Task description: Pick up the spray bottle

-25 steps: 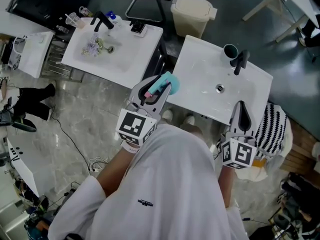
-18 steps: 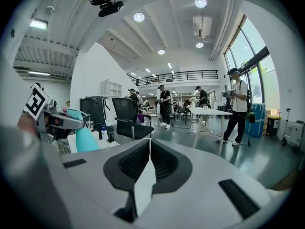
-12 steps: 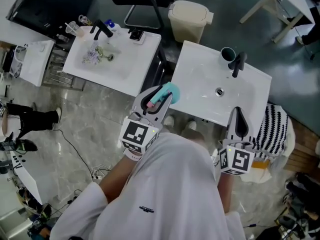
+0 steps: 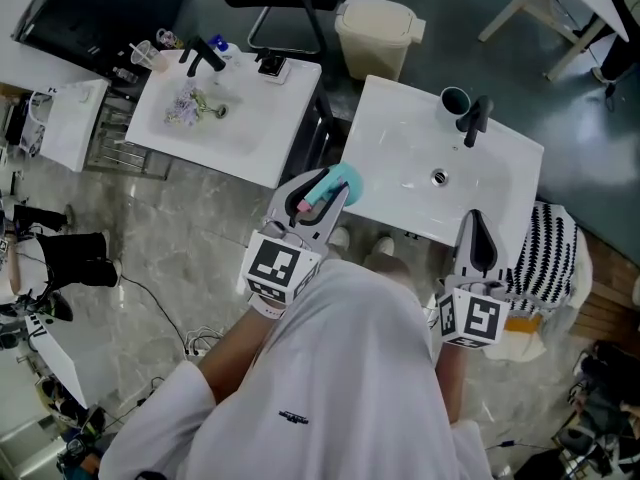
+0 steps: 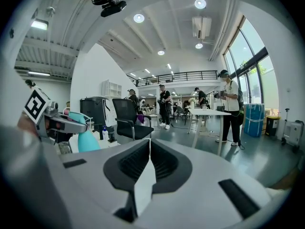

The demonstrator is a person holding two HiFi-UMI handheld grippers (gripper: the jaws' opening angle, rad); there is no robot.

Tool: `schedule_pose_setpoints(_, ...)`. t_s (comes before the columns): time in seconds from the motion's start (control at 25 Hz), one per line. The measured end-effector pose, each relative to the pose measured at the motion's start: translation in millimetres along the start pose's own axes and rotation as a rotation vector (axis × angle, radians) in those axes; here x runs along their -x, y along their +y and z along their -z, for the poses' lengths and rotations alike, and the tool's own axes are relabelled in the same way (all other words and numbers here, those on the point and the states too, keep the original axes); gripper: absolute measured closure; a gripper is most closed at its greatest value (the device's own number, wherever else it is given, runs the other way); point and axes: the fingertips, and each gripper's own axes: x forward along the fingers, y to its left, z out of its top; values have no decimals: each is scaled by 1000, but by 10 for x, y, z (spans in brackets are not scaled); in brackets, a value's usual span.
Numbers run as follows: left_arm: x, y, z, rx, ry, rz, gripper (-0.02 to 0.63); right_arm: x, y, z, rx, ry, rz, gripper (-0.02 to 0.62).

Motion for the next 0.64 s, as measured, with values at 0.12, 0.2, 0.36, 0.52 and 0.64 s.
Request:
schedule_pose_setpoints(0.12, 2, -25, 18, 0, 5, 4, 477, 11, -1, 19, -3, 3, -1, 588)
schedule_pose_setpoints(0.2, 4, -47, 16, -1, 5, 6, 477, 14, 0, 20, -4, 3, -4, 588)
schedule_pose_setpoints(0.36, -5, -96, 20, -3, 7, 6, 477, 10, -15, 38, -5, 3, -12, 589)
schedule_pose_setpoints(0.52, -20, -132, 4, -9, 7, 7, 477, 5, -39, 31, -7, -2, -14, 589)
schedule_pose_setpoints(0.64, -34, -161, -16, -12, 10, 9, 477, 6, -67, 22, -7, -1, -13, 588)
